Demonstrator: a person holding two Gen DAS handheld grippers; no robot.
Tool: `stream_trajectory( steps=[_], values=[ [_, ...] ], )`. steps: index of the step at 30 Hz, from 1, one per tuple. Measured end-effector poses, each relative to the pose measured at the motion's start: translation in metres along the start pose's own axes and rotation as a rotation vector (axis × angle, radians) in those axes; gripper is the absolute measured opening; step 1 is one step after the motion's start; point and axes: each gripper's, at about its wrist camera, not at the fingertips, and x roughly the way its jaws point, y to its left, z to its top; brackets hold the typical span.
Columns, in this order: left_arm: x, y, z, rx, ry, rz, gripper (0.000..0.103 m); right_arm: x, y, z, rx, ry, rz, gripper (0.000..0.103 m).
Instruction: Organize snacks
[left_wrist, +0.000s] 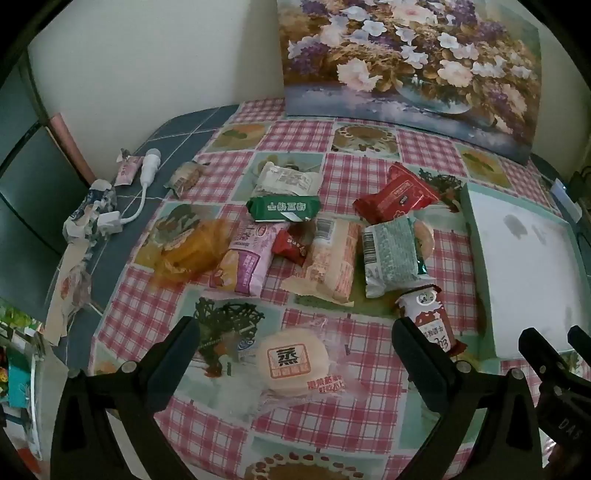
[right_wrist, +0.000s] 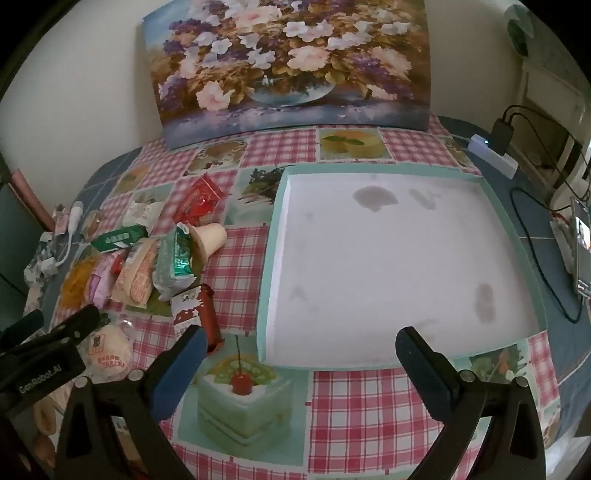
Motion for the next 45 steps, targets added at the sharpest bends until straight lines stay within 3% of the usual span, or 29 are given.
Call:
stream_trajectory(
  steps=[45],
  values=[
    [0.0017, -0.0023, -0.0008, 0.016, 0.003, 0.010, 0.103, 0.0028, 0.0036, -0.0003, -0.009, 0.005, -0.016, 0.103]
  ],
)
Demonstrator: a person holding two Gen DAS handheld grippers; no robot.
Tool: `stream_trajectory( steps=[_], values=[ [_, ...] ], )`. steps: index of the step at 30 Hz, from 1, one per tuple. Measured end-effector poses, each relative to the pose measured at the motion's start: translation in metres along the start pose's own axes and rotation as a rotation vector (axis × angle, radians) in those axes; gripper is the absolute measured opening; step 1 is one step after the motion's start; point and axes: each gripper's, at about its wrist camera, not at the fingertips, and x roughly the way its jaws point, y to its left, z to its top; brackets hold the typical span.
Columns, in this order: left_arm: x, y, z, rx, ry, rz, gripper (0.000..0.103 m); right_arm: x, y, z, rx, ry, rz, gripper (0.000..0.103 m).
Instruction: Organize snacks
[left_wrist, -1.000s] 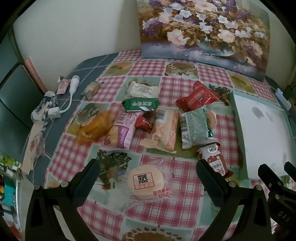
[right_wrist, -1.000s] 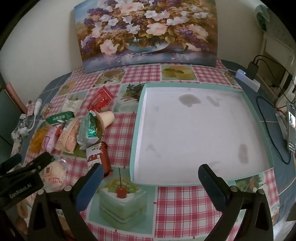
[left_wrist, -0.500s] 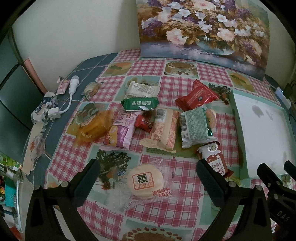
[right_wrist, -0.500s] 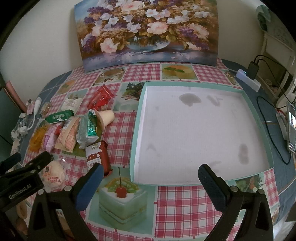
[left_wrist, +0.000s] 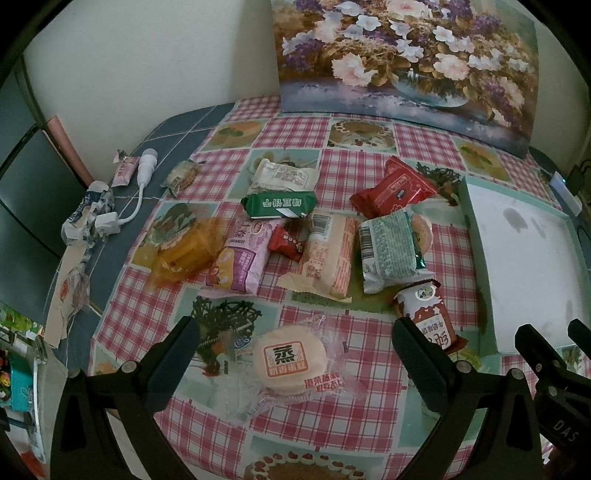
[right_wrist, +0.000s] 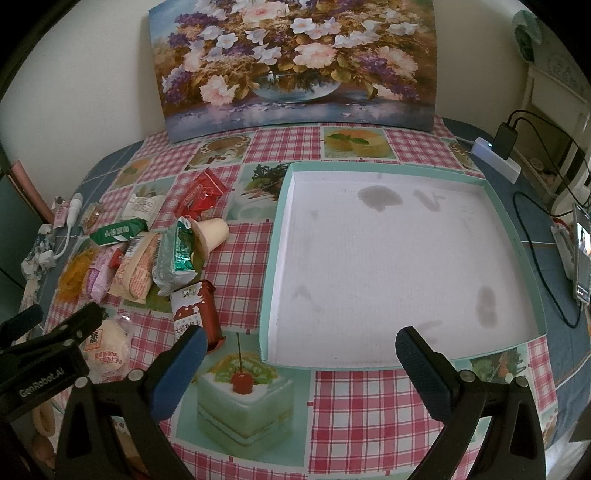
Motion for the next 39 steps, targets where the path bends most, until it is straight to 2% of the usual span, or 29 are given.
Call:
stream_trajectory(
  steps=[28, 39],
  values=[
    [0.005, 0.000, -0.001, 0.007, 0.020, 0.003, 0.103, 0.000, 0.000, 0.000, -0.003, 0.001, -0.001, 0.103],
    [0.009, 0.015, -0.002, -0.062, 0.054, -0.027, 0.103, 0.006, 0.011, 0.000, -0.048, 0.008, -0.014, 0.103]
  ],
)
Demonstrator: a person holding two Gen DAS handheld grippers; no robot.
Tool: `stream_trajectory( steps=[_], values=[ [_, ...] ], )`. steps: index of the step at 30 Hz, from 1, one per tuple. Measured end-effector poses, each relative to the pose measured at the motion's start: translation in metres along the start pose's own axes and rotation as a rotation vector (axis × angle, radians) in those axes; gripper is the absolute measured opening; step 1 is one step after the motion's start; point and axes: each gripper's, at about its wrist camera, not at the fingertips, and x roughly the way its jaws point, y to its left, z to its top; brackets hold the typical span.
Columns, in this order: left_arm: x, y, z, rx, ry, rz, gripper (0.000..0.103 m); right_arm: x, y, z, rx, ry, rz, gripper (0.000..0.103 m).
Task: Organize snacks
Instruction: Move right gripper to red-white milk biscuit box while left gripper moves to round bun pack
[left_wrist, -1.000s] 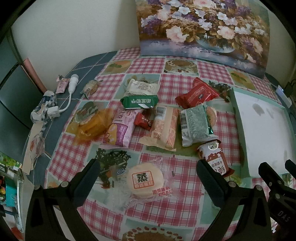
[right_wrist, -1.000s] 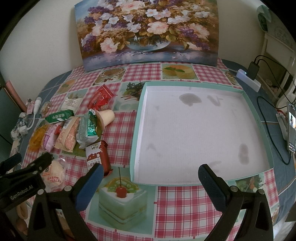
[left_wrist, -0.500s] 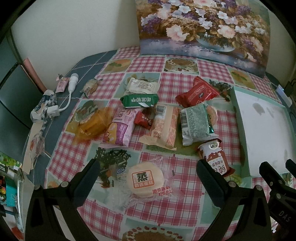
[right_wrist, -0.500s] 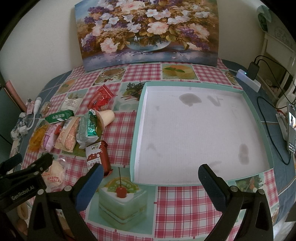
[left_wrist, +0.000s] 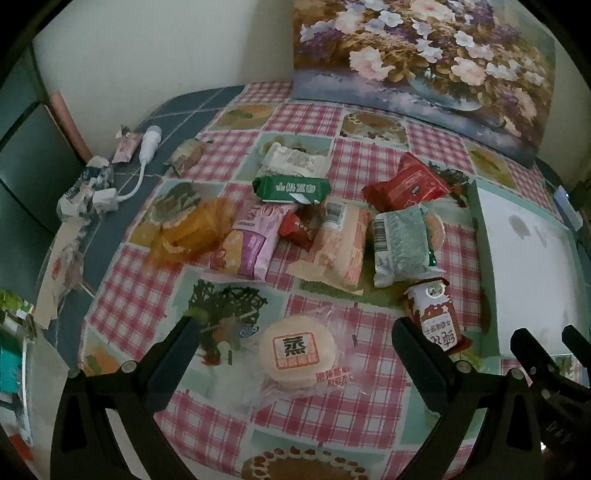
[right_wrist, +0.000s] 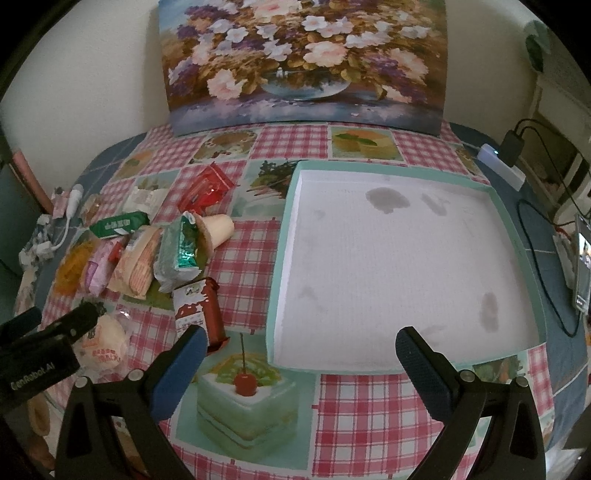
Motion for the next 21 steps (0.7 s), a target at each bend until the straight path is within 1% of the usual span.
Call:
stream_trajectory(
  steps=[7, 10, 16, 21],
  values=[
    [0.001, -0.002, 0.000, 0.004, 0.007, -0.002, 0.103, 0.003, 0.015, 0.001, -0.025, 0.008, 0.000, 0.103],
    [0.004, 0.003, -0.002, 0.000, 0.017, -0.001, 0.103, 0.004, 0.024, 0.001, -0.055, 0.008, 0.004, 0.103],
    [0.013, 0.015, -0.007, -0.004, 0.042, -0.007, 0.103, 0.008, 0.042, 0.001, -0.095, 0.013, 0.004, 0.103],
    [0.025, 0.027, -0.012, -0.034, 0.086, -0.026, 0.103, 0.021, 0.051, 0.004, -0.118, 0.050, 0.018, 0.103]
  ],
)
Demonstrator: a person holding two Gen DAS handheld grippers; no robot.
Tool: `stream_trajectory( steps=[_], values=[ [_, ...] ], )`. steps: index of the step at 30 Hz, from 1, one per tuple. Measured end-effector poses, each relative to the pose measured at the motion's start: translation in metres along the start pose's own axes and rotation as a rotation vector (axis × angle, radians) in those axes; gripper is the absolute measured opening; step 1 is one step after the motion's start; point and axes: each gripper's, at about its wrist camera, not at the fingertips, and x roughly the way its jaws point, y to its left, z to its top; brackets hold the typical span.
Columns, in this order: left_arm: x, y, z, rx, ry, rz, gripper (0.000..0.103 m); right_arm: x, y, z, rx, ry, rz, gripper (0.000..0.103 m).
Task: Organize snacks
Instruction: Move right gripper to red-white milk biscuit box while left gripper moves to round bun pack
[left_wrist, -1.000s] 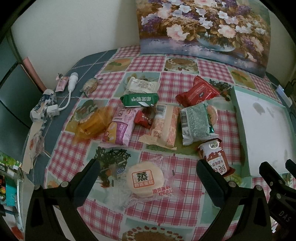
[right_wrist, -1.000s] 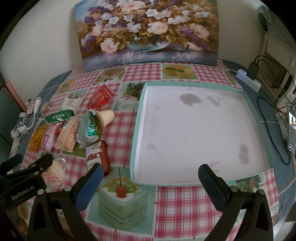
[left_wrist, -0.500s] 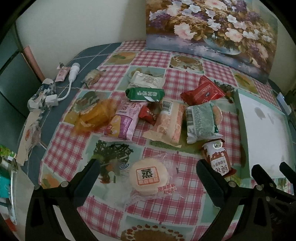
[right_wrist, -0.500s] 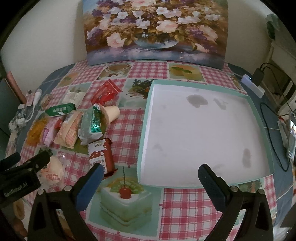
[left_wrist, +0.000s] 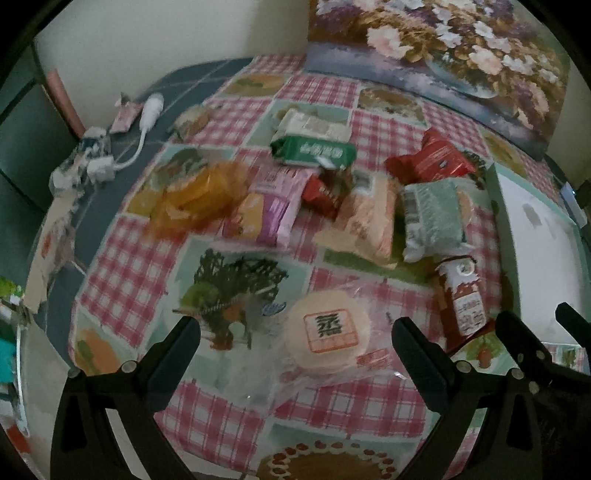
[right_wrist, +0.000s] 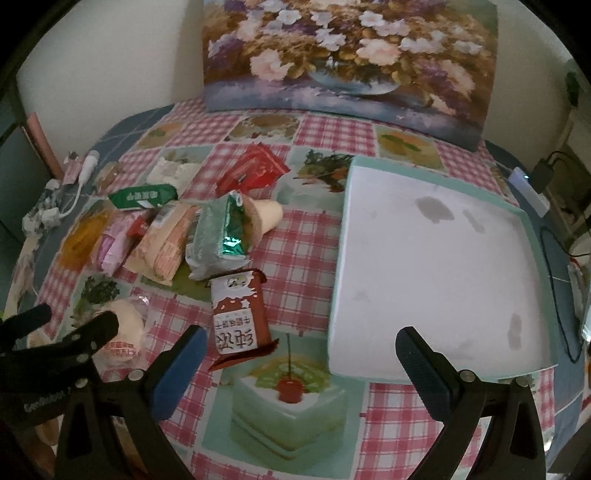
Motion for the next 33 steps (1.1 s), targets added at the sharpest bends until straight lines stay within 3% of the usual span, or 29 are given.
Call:
stream_trajectory(
  steps=[7, 11, 17, 21, 26, 33],
  values=[
    [0.016, 0.014, 0.000, -0.046, 0.031, -0.009, 0.102, 0.022, 0.013, 0.004, -0.068, 0.040, 0.007, 0.103],
    [0.019, 0.010, -0.003, -0.031, 0.037, -0.034, 0.102, 0.033, 0.020, 0.007, -0.100, 0.060, 0.031, 0.093],
    [0.028, 0.005, -0.005, -0.011, 0.069, -0.072, 0.102, 0.043, 0.020, 0.011, -0.106, 0.083, 0.009, 0.090],
    [0.031, -0.002, -0.005, 0.023, 0.076, -0.063, 0.102, 0.029, 0.014, 0.017, -0.088, 0.022, -0.001, 0.088],
    [0.034, -0.010, -0.006, 0.055, 0.088, -0.057, 0.101, 0.024, 0.020, 0.018, -0.103, 0.011, 0.065, 0.088],
    [0.033, 0.000, -0.007, 0.036, 0.069, -0.063, 0.096, 0.032, 0.030, 0.011, -0.109, 0.057, 0.136, 0.075]
  ],
)
